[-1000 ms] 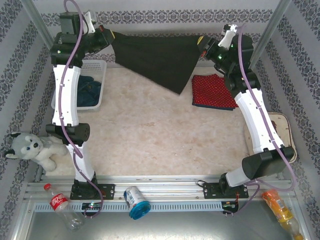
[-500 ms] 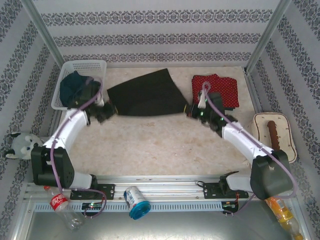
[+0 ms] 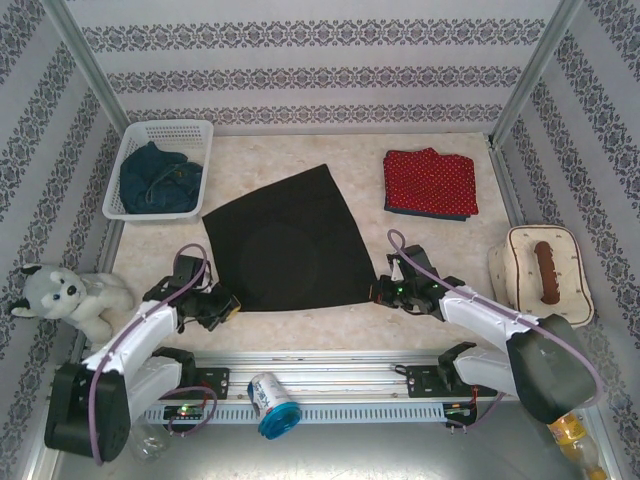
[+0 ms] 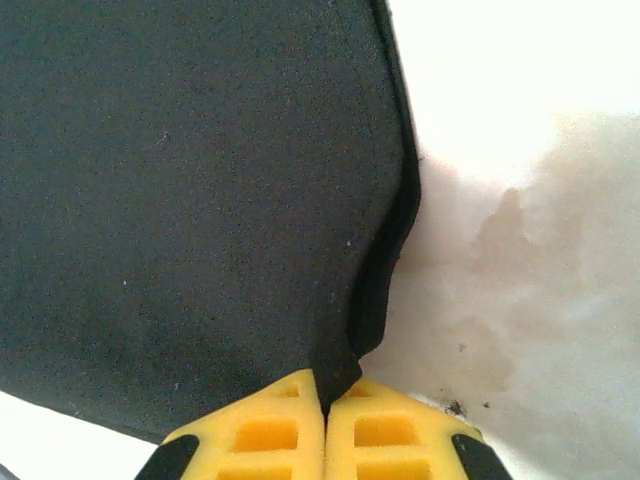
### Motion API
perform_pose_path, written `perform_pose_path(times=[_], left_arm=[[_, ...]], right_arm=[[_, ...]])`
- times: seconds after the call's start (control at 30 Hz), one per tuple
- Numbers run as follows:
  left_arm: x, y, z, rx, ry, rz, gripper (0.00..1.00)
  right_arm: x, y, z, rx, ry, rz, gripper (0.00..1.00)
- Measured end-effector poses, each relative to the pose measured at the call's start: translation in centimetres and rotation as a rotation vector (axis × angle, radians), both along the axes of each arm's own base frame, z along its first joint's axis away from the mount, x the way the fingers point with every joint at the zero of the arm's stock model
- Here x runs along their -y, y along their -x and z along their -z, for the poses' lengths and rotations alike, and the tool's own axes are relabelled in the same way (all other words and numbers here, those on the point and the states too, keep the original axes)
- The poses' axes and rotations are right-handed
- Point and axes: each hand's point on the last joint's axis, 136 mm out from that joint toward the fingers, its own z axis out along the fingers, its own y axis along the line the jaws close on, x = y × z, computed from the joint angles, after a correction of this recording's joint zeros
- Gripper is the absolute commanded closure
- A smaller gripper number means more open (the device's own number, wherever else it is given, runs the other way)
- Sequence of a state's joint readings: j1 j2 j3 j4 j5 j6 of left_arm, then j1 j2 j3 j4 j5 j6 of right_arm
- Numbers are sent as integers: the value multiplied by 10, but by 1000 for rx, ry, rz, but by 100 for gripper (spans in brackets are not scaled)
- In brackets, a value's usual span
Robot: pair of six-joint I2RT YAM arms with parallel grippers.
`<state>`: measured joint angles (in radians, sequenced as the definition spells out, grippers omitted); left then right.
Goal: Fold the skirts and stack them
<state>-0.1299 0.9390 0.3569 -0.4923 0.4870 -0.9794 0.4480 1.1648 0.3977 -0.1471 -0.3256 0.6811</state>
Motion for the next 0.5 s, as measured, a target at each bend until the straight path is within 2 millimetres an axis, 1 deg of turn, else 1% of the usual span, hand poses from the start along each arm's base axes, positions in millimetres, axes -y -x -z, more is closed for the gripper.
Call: perform_pose_path(times=[0.03,0.07,0.1,0.13,0.17,0.2,0.23,0.27,0.3,0.33,0.37,0.43,0.5], left_arm=[[0,3,-1,0,4,-8,63],[-1,7,-3,-3,6,-16,48],[-2,9,-6,-1,2,-20,35],[-4,11,-12,3,-9,-25,24],[-7,12,-22,14,-23,-32,15],[-9,9,-33,32,-35,-38,10],[-12,4,-51,66,-51,-43,4],[-13,-5,-72,115,-61,-45,1],[-14,-14,-89,153,-65,-47,0],[-12,-25,-109,198,-63,-40,0],[-10,-38,-124,229,-58,-29,0],[-3,-61,-136,239,-49,1,0],[2,-92,-133,225,-64,34,0]], right_arm=[[1,1,1,-4,7,-1,70],[3,3,3,-10,22,-5,58],[7,6,5,-25,44,-5,52],[10,9,6,-38,68,-9,43],[14,12,5,-52,92,-7,25],[16,13,3,-54,108,-10,14],[18,13,-3,-45,121,-12,2],[18,11,-11,-31,125,-13,2],[17,8,-21,-5,128,-15,2],[16,3,-32,19,122,-12,2],[13,-5,-45,52,116,-9,3],[6,-20,-69,111,102,-1,2],[-7,-35,-88,164,73,-7,2]])
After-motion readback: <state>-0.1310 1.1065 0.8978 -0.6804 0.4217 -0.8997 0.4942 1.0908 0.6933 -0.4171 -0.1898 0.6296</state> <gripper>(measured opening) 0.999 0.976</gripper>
